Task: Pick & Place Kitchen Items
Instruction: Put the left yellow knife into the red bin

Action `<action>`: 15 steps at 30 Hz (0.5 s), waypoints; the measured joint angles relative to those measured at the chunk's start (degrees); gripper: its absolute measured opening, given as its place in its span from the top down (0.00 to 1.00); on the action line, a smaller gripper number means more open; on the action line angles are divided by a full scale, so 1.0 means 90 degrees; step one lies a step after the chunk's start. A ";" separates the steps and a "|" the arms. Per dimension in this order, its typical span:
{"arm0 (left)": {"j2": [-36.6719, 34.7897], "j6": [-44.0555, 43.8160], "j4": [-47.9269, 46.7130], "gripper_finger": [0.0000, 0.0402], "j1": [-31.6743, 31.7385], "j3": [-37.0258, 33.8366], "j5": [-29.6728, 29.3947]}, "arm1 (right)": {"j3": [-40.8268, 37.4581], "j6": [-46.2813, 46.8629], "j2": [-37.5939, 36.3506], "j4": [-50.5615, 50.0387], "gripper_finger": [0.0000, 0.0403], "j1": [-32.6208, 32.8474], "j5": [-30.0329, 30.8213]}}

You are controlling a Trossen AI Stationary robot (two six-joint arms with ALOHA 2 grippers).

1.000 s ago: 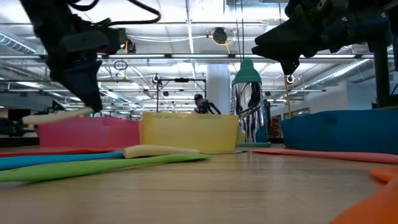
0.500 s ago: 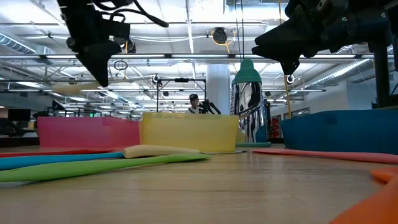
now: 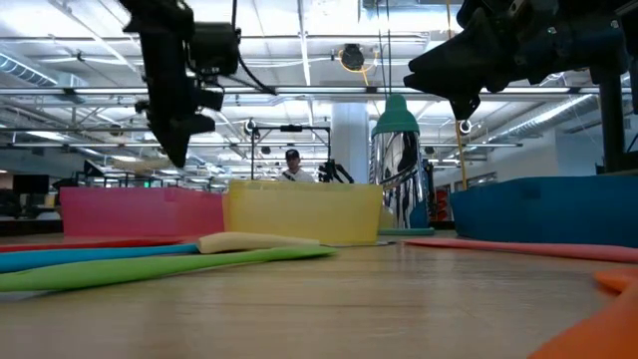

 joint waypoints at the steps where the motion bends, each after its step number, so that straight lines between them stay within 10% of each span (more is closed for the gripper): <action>1: 0.0002 0.0239 0.0317 0.90 0.0182 -0.0133 0.0300 | 0.0000 0.0000 0.0000 -0.0002 0.71 0.0000 0.0000; 15: 0.0007 0.0376 0.1438 0.89 0.2178 -0.1300 0.1188 | 0.0000 -0.0029 -0.0002 -0.0046 0.71 0.0002 0.0000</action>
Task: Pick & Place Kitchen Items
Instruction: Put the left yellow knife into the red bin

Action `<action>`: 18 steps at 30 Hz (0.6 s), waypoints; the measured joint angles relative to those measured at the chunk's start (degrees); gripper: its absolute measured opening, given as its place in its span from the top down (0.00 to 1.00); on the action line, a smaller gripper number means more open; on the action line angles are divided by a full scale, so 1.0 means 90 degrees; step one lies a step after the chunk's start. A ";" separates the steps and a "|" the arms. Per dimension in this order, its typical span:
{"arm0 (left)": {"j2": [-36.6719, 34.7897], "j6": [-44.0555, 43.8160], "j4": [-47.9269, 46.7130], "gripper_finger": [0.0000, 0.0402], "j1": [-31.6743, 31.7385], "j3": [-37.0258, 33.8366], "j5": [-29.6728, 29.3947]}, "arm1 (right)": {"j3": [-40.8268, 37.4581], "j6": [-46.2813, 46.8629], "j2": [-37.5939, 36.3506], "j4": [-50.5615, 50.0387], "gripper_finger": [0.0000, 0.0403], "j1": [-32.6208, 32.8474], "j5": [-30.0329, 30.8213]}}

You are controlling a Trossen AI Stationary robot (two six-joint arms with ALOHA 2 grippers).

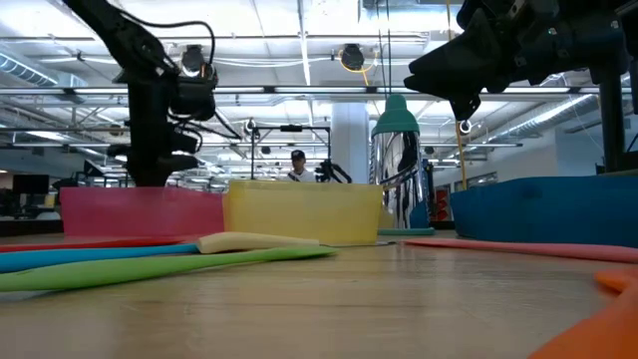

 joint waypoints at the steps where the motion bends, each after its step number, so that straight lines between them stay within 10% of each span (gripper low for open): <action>1: 0.0000 -0.0005 0.0138 0.89 0.0088 -0.0082 0.0060 | 0.0000 0.0002 0.0002 -0.0005 0.71 -0.0002 0.0000; 18: 0.0000 0.0221 0.1055 0.88 0.0451 -0.0520 0.0260 | 0.0000 0.0002 0.0002 -0.0007 0.71 0.0000 -0.0002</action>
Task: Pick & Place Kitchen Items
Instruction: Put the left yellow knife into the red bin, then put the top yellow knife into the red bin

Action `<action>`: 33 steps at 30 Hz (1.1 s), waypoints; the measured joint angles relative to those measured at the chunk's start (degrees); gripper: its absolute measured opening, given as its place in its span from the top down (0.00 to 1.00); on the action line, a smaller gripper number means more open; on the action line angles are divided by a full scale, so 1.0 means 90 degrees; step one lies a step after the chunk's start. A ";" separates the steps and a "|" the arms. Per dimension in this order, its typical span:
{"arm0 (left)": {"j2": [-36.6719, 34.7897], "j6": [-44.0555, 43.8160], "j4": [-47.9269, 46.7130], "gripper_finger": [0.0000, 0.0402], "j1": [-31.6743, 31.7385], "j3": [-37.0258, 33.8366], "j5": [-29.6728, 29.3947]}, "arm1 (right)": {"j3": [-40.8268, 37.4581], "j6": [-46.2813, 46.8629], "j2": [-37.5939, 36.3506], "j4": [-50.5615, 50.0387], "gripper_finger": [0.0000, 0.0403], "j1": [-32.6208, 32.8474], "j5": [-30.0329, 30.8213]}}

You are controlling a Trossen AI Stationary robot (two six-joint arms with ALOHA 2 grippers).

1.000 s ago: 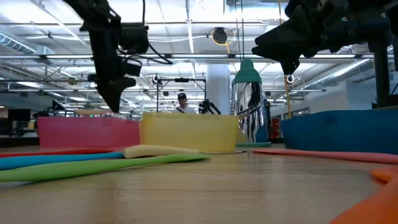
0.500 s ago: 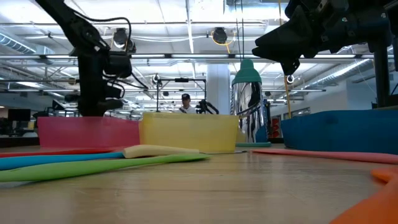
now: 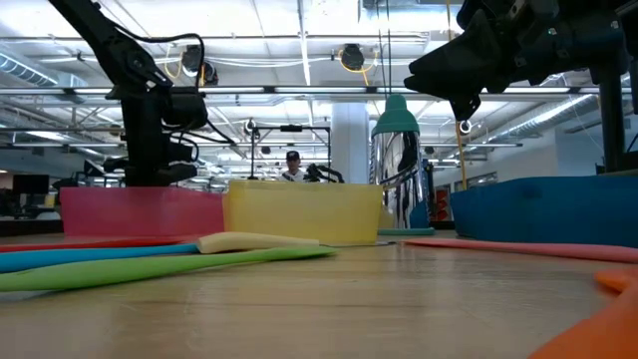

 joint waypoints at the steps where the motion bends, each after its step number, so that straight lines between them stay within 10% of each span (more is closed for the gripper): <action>1: 0.0000 0.0061 0.0010 0.88 0.0000 0.0000 -0.0006 | 0.0000 0.0000 0.0000 0.0000 0.71 0.0000 0.0002; 20: 0.0000 0.0273 0.0125 0.62 0.0000 0.0002 -0.0014 | 0.0000 0.0219 0.0000 0.0004 0.71 0.0000 -0.0001; 33: -0.1746 0.0138 0.0106 0.71 -0.0778 0.0002 0.0333 | 0.0000 0.0593 0.0642 0.0534 0.71 0.0252 -0.0030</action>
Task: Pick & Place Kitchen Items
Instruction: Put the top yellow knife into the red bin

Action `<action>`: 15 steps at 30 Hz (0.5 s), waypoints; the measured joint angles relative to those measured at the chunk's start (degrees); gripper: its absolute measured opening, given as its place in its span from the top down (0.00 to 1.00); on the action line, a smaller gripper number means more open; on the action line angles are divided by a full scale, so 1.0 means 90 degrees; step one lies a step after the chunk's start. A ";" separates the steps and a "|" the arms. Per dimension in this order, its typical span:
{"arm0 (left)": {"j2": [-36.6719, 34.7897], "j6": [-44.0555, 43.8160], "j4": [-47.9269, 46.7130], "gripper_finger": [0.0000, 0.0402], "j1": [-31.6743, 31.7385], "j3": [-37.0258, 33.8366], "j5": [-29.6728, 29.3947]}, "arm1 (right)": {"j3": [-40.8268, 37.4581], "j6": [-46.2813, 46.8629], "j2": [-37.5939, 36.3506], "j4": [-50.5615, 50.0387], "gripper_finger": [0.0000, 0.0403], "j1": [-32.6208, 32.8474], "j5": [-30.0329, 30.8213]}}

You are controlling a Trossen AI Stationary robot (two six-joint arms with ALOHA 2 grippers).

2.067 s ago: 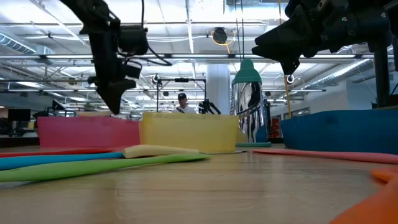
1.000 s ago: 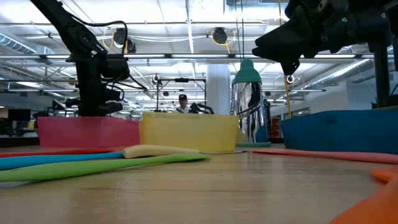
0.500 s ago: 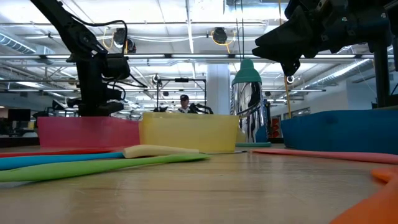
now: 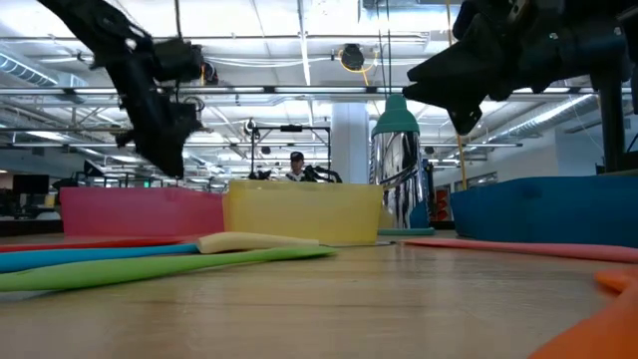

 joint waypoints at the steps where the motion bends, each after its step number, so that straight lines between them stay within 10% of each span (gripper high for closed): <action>1: -0.0241 -0.0047 0.0002 0.72 -0.0179 0.0000 0.0068 | -0.0002 -0.0087 0.0149 0.0272 0.70 0.0057 0.0000; 7: -0.1314 -0.0251 0.0005 0.73 -0.1465 0.0005 0.0209 | 0.0043 -0.0921 0.0845 0.2103 0.60 0.0278 0.0029; 15: -0.1408 -0.1198 0.0240 0.74 -0.3515 -0.0007 -0.0212 | 0.1082 -0.1294 0.0883 0.1783 0.53 0.0331 -0.0631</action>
